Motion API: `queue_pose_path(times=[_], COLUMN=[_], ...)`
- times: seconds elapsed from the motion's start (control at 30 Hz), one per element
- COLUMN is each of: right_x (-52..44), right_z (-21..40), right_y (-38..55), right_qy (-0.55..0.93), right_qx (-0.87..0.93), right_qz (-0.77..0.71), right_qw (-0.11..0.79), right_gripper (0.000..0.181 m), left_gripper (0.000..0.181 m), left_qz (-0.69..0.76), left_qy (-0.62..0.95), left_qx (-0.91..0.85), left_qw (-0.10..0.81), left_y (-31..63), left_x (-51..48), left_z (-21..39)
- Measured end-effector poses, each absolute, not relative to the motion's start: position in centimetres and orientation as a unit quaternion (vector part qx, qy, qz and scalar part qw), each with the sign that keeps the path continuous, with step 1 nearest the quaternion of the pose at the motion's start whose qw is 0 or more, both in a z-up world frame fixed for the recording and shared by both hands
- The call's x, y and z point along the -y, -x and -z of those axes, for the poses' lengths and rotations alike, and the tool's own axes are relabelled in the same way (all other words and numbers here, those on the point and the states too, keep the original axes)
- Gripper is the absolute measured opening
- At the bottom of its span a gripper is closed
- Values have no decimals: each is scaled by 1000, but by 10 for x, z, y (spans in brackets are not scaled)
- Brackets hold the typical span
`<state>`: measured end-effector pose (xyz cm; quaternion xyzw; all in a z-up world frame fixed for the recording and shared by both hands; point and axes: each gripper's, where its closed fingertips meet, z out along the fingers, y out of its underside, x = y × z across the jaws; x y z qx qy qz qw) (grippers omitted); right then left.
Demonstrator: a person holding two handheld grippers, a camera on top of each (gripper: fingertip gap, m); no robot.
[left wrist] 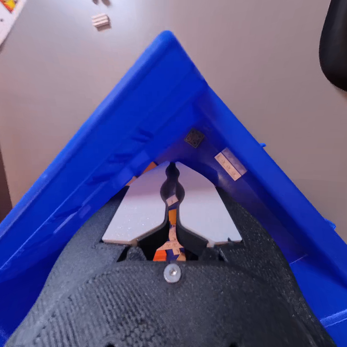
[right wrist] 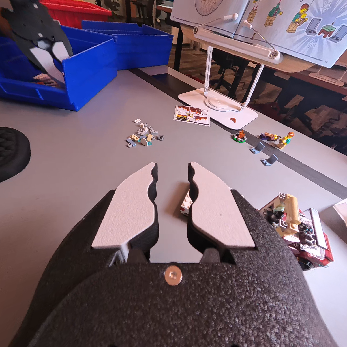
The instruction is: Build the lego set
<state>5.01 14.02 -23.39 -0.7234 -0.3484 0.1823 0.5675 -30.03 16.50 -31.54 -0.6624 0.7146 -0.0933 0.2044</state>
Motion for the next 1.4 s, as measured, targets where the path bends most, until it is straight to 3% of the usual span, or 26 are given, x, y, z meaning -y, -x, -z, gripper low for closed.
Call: queue_pose_path(times=[0.13,0.17,0.33,0.53,0.63,0.7,0.8,0.97,1.03,1.1,1.27,1.4], right_x=[-142,-142,-141,-143,-145,-146,-147,-148,-148,-148,-148,-147], right_z=[236,236,237,240,242,242,241,240,240,239,239,239], right_y=[-48,-47,-48,-52,-55,-56,-58,-60,-59,-59,-59,-59], right_qy=[724,724,723,727,729,730,730,730,730,730,730,729], right_qx=[349,351,353,348,342,341,341,337,337,338,336,336], right_qz=[-184,-184,-185,-180,-181,-182,-180,-181,-180,-179,-181,-183], right_qw=[566,565,564,565,564,564,565,567,567,566,567,568], right_gripper=[31,31,31,31,31,31,31,31,31,31,31,31], left_gripper=[0,11,31,27,10,9,0,3,23,28,31,23], left_qz=[102,111,150,191,247,263,208,176,187,196,228,225], left_qy=[657,654,626,594,592,599,615,626,629,627,642,637], left_qx=[-716,-719,-754,-774,-761,-749,-746,-734,-728,-732,-716,-715], left_qw=[213,205,130,105,98,102,148,198,199,182,156,180], left_y=[305,303,297,283,269,261,258,262,256,254,245,241], left_x=[-161,-156,-130,-123,-112,-111,-133,-157,-155,-149,-138,-140], left_z=[305,306,324,327,327,327,326,316,315,318,324,329])
